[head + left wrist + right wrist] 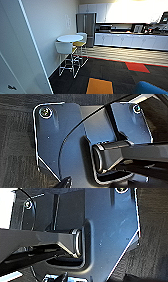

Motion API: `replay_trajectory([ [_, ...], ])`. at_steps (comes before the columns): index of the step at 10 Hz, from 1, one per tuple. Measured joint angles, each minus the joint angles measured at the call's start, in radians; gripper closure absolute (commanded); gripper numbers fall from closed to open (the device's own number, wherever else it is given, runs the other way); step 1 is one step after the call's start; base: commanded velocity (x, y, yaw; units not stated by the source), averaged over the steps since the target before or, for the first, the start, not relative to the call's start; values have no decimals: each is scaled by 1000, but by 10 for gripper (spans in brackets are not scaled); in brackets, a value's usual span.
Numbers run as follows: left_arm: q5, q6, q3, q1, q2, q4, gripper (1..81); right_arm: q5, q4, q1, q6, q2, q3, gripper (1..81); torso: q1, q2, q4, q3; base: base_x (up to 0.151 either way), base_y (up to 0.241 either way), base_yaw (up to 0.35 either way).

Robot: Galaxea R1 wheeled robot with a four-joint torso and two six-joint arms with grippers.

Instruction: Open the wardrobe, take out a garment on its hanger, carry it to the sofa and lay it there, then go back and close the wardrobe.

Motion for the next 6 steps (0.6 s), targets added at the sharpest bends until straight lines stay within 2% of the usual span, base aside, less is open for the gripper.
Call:
replay_trajectory([
  [6, -2, 0, 0, 0, 2, 0, 10, 0, 0, -1, 0, -1, -4, 10, 0, 0, 0, 0, 0, 0, 307],
])
